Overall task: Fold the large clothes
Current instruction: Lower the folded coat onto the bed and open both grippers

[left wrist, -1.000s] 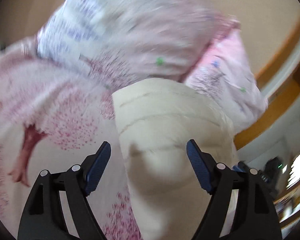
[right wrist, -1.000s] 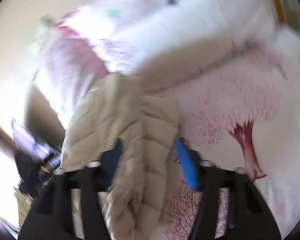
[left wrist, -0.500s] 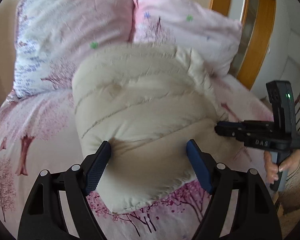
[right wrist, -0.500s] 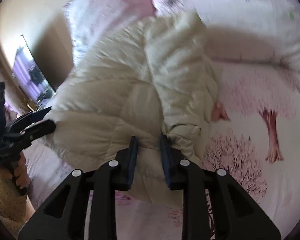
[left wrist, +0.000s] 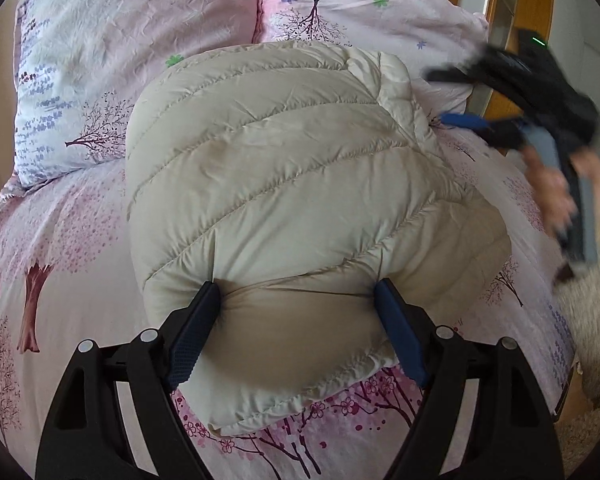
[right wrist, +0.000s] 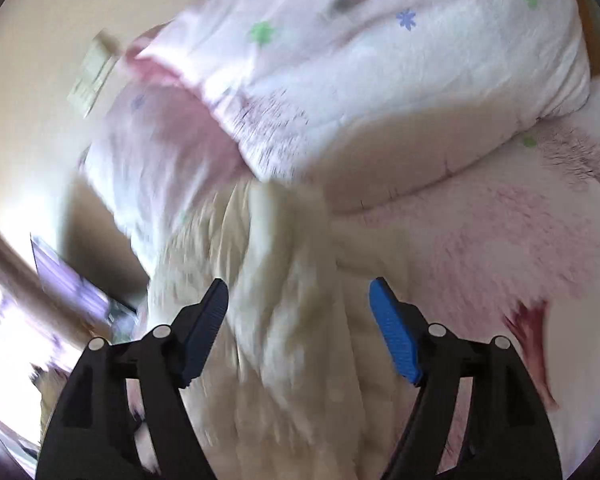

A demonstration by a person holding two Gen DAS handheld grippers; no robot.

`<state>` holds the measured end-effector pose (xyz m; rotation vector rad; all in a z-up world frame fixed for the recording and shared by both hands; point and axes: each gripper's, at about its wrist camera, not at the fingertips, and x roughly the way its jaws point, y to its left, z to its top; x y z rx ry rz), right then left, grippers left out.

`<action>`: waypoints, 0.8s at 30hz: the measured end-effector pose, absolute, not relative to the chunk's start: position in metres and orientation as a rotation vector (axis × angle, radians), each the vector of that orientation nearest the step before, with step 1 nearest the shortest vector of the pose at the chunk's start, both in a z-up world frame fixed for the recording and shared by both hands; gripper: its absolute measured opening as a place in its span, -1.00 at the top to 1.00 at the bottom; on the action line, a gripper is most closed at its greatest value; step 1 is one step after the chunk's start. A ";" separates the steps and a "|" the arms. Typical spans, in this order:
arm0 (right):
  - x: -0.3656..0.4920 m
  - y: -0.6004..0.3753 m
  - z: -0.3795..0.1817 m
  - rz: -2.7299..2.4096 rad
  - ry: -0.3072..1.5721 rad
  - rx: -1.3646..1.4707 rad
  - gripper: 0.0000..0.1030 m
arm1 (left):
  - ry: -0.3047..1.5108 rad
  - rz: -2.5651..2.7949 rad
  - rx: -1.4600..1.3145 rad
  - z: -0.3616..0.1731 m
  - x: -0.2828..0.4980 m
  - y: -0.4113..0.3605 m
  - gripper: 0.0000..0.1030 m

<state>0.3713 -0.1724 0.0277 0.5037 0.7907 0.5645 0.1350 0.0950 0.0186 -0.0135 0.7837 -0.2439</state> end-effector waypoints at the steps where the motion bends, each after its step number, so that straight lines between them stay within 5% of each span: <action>1: 0.382 -0.173 0.026 0.559 0.813 0.532 -0.43 | 0.784 -0.244 -0.015 0.019 0.135 0.095 -0.57; 2: 0.395 -0.169 0.023 0.557 0.841 0.559 -0.42 | 0.784 -0.244 -0.016 0.019 0.135 0.094 -0.60; 3: 0.405 -0.164 0.020 0.569 0.860 0.578 -0.07 | 0.783 -0.244 -0.016 0.019 0.135 0.094 -0.62; 4: 0.407 -0.165 0.016 0.582 0.859 0.575 0.57 | 0.782 -0.243 -0.016 0.019 0.135 0.094 -0.63; 7: 0.409 -0.163 0.001 0.500 0.881 0.539 0.75 | 0.765 -0.247 -0.013 0.023 0.136 0.093 -0.68; 14: 0.426 -0.168 -0.042 0.254 1.013 0.542 0.77 | 0.723 -0.274 0.039 0.030 0.142 0.074 -0.69; 17: 0.433 -0.156 -0.044 0.210 1.039 0.482 0.59 | 0.708 -0.258 0.073 0.029 0.144 0.066 -0.74; 20: 0.423 -0.159 -0.036 0.229 1.012 0.450 0.20 | 0.699 -0.233 0.105 0.032 0.139 0.063 -0.74; 24: 0.370 -0.173 -0.007 0.299 0.856 0.405 0.15 | 0.667 -0.208 0.107 0.042 0.123 0.070 -0.74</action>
